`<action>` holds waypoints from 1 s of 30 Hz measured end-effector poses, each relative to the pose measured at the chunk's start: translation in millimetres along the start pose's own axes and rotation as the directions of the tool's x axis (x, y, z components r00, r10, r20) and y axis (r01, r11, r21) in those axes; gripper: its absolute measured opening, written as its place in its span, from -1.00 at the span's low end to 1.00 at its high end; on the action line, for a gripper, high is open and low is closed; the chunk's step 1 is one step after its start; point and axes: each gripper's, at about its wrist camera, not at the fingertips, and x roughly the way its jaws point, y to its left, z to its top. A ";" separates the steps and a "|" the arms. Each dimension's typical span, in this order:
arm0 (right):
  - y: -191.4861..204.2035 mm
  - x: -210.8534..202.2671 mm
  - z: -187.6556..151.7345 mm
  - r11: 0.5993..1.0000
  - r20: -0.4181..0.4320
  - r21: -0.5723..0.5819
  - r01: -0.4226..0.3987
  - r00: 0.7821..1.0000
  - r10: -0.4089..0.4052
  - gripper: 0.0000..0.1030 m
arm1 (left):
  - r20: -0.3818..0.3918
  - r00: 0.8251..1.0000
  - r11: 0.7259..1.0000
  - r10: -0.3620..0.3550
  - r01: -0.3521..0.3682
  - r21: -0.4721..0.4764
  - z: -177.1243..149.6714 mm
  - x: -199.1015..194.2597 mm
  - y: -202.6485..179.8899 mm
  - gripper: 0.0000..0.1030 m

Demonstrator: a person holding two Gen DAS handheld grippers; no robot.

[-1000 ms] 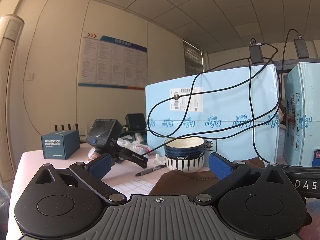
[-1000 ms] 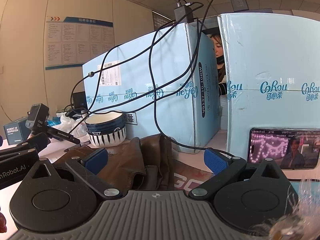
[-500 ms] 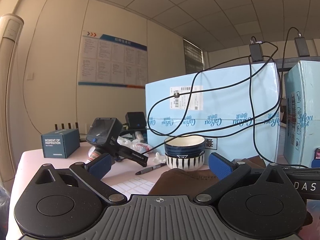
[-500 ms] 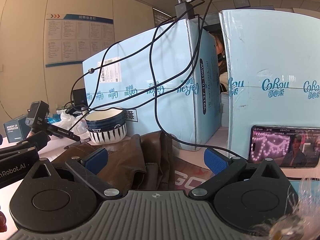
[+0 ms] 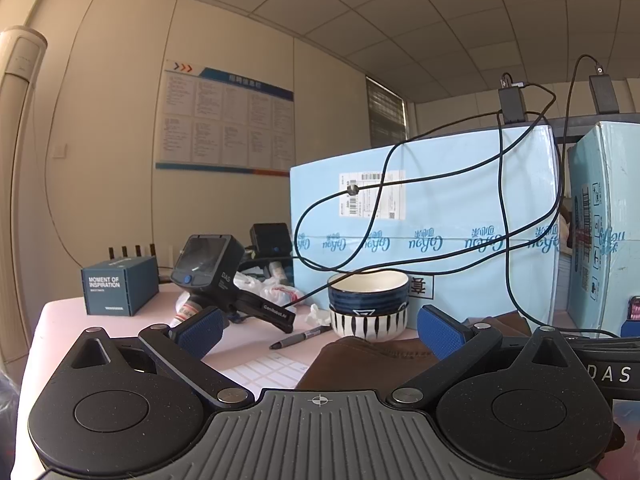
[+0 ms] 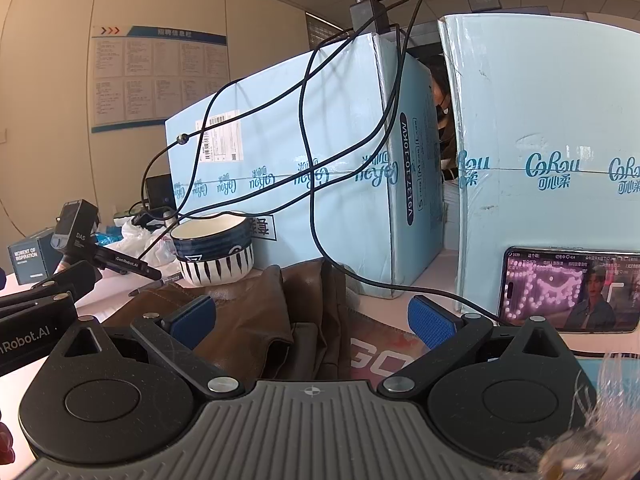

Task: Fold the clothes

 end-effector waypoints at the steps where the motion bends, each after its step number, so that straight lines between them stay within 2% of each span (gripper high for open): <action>1: 0.1 0.1 0.0 1.000 0.000 -0.001 0.000 1.000 0.000 1.00 | 0.000 1.000 1.000 0.000 0.000 0.000 0.0 -0.1 -0.1 1.00; 30: 0.9 3.2 0.0 1.000 -0.021 -0.003 -0.008 1.000 0.008 1.00 | 0.003 1.000 1.000 -0.011 0.011 -0.015 -0.2 0.0 2.1 1.00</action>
